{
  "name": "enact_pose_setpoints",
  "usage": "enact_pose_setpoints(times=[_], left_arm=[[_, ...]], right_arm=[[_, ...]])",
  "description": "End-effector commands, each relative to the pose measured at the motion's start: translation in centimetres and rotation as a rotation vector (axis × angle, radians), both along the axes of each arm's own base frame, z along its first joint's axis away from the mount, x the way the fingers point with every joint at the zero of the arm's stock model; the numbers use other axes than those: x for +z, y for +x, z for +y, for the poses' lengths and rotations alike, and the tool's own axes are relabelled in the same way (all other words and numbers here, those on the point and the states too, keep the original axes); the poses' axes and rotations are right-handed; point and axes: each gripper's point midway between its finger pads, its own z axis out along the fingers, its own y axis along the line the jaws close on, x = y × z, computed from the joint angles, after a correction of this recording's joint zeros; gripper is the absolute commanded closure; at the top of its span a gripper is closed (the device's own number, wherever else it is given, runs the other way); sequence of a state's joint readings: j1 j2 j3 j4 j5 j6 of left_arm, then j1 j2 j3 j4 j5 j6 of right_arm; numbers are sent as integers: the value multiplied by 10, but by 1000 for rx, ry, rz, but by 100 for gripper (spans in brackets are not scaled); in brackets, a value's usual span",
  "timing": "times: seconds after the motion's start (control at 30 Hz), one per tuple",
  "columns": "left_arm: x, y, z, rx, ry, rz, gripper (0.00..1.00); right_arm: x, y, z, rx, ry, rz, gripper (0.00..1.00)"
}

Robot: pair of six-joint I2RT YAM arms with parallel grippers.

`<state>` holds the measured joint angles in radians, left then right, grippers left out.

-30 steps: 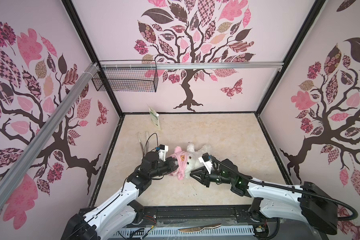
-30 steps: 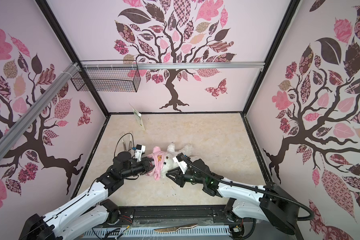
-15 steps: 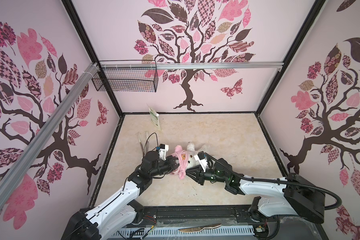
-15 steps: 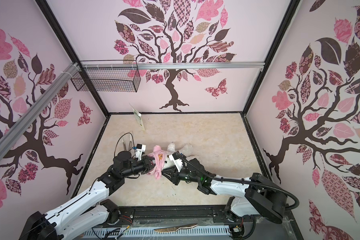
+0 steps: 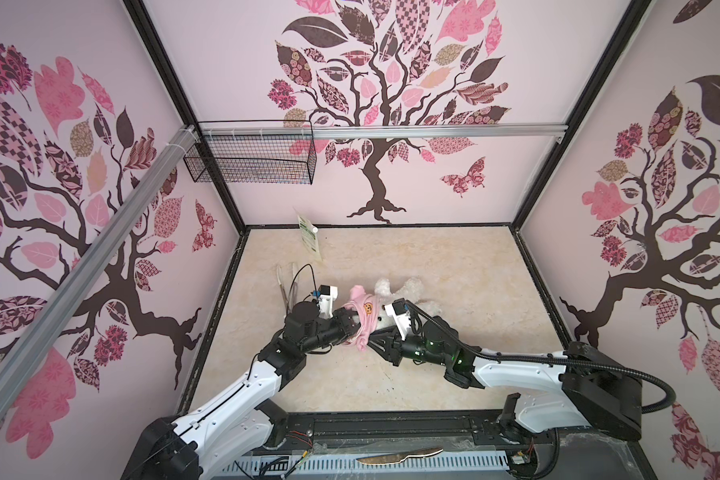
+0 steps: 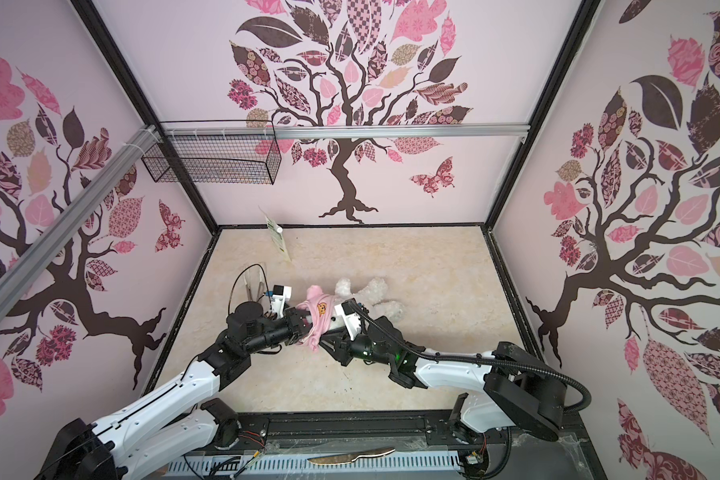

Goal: Dress the teddy bear

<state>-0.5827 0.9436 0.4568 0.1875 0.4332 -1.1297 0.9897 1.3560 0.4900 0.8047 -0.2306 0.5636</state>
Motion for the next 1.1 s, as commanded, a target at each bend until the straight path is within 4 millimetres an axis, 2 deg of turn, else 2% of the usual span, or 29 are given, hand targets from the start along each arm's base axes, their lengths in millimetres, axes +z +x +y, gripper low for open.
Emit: enact_pose_setpoints(times=[0.0, 0.17, 0.33, 0.47, 0.67, 0.83, 1.07], left_arm=[[16, -9, -12, -67, -45, -48, 100], [12, -11, -14, -78, -35, -43, 100], [10, -12, -15, -83, -29, -47, 100], [9, -12, -13, -76, -22, -50, 100], [3, -1, -1, -2, -4, -46, 100], [1, 14, 18, 106, 6, -56, 100], [1, 23, 29, 174, 28, -77, 100]], right_arm=[[23, 29, -4, -147, 48, -41, 75], [38, 32, -5, -157, 79, -93, 80], [42, 34, -5, -165, 71, -121, 86], [34, 37, -13, -193, 42, -110, 100], [25, 25, -22, -156, 36, -88, 100], [10, 9, -31, -112, 24, -36, 100], [-15, -3, -43, -98, -41, 30, 100]])
